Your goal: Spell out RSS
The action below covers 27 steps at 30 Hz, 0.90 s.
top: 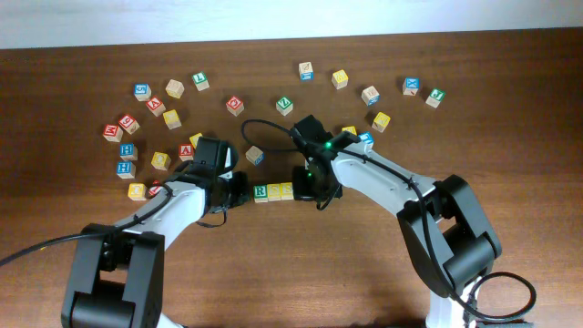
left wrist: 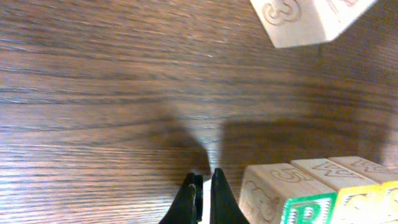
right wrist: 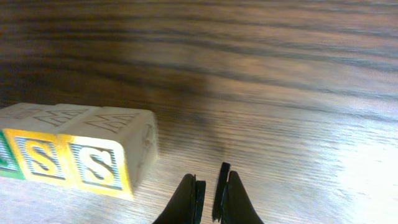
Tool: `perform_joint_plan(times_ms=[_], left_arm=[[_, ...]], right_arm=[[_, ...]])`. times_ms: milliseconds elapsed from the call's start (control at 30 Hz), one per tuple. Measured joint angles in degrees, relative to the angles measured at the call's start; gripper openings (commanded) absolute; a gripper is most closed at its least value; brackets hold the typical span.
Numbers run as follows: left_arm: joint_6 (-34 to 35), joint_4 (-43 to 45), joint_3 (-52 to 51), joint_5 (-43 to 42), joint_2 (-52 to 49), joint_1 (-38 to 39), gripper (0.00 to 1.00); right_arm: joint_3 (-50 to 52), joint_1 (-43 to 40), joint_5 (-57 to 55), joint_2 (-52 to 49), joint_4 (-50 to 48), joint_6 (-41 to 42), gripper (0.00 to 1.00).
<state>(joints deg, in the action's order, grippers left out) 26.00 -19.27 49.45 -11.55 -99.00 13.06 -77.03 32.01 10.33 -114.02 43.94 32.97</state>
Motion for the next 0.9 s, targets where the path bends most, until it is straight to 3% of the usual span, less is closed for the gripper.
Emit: perform_joint_plan(times_ms=[200, 267, 300, 367, 400, 433, 533, 567, 600, 633, 900], left_arm=[[-0.09, -7.65, 1.31, 2.12, 2.51, -4.11, 0.00], [-1.03, -11.10, 2.86, 3.15, 6.67, -5.60, 0.06], [-1.46, -11.91, 3.69, 3.52, 9.14, -5.95, 0.19], [-2.36, -13.14, 5.05, 4.46, 16.02, -6.01, 0.80], [-2.75, -13.60, 5.25, 4.66, 19.12, -6.01, 0.98], [-2.86, -13.90, 5.38, 5.07, 22.99, -6.01, 0.99], [-2.86, -14.19, 5.44, 5.86, 28.85, -6.01, 0.99], [-2.86, -14.32, 5.44, 6.03, 30.47, -6.01, 0.99], [-2.86, -14.45, 5.46, 6.05, 32.22, -6.01, 0.99], [-2.86, -15.17, 5.51, 6.05, 34.07, -6.01, 0.99], [-2.86, -19.34, 5.53, 6.08, 35.01, -6.01, 0.99]], right_arm=[[-4.33, -1.42, -5.64, 2.25, 10.93, -0.52, 0.06], [-5.29, -3.69, -6.51, 7.10, 13.53, -1.70, 0.09], [-5.68, -5.07, -6.91, 10.73, 14.84, -2.34, 0.11], [-6.14, -7.65, -7.58, 18.58, 17.86, -4.04, 0.19], [-6.29, -8.76, -7.96, 22.64, 19.34, -5.16, 0.23], [-6.56, -9.90, -8.50, 28.37, 21.35, -6.62, 0.39], [-6.82, -10.01, -10.49, 36.28, 25.53, -7.80, 0.53], [-6.82, -10.01, -11.26, 38.14, 26.84, -7.98, 0.71], [-6.82, -10.01, -12.50, 41.20, 29.00, -8.50, 0.95], [-6.82, -10.01, -13.84, 44.46, 31.15, -8.59, 0.98], [-6.82, -10.01, -15.91, 52.09, 40.39, -9.01, 0.98]])
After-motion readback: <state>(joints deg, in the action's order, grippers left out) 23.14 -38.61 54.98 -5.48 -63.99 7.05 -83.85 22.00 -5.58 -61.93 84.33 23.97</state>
